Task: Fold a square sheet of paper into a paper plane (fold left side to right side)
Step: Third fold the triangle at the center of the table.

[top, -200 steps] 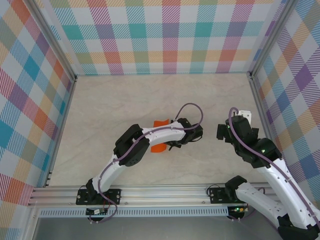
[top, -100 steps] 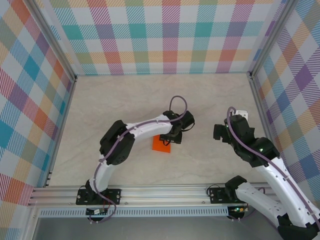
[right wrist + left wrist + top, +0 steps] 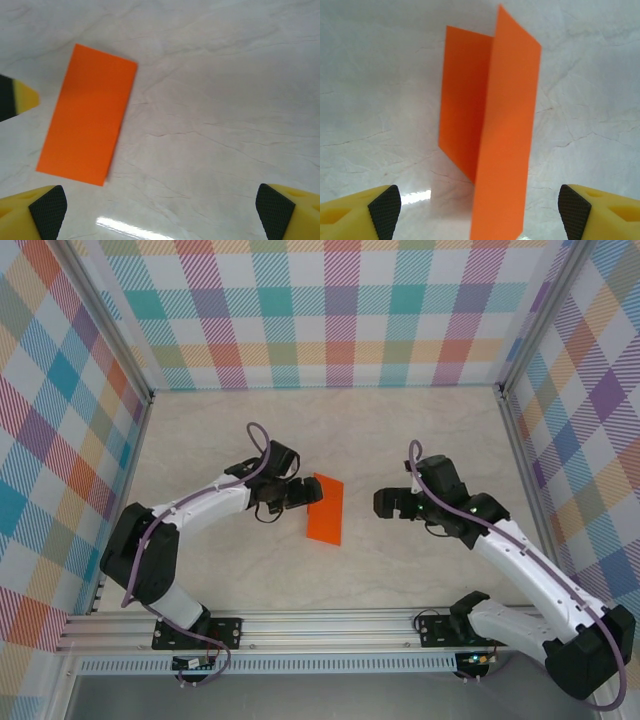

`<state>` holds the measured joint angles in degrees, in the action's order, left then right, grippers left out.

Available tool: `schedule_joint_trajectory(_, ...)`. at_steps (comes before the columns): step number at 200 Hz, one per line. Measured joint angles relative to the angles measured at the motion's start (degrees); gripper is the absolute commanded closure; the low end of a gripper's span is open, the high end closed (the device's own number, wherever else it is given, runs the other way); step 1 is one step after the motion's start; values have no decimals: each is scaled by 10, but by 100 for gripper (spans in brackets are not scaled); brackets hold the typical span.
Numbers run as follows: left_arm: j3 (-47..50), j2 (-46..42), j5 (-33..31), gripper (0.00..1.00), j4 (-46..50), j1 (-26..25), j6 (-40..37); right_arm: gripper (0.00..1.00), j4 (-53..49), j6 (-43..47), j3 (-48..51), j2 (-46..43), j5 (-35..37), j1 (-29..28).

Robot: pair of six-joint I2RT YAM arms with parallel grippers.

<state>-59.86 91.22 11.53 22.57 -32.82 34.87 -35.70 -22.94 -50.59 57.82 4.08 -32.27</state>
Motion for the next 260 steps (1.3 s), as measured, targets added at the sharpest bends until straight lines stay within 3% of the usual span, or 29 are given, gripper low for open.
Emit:
schedule_joint_trajectory(52,-5,78,73,23,-93,15,-3,0,93,33,43,43,3,-137)
schedule_joint_trajectory(86,-28,129,91,40,-117,27,0,0,151,74,66,93,100,-284)
schedule_joint_trajectory(119,-47,143,99,54,-127,30,3,0,202,133,52,218,191,-389)
schedule_joint_trajectory(151,-49,144,101,58,-137,30,4,1,229,191,17,322,251,-413)
schedule_joint_trajectory(195,-49,149,104,59,-138,35,4,8,267,264,-17,379,298,-413)
schedule_joint_trajectory(221,-49,153,104,58,-137,38,4,19,281,295,-43,414,315,-413)
schedule_joint_trajectory(260,-45,153,105,54,-138,45,2,43,292,315,-52,431,334,-409)
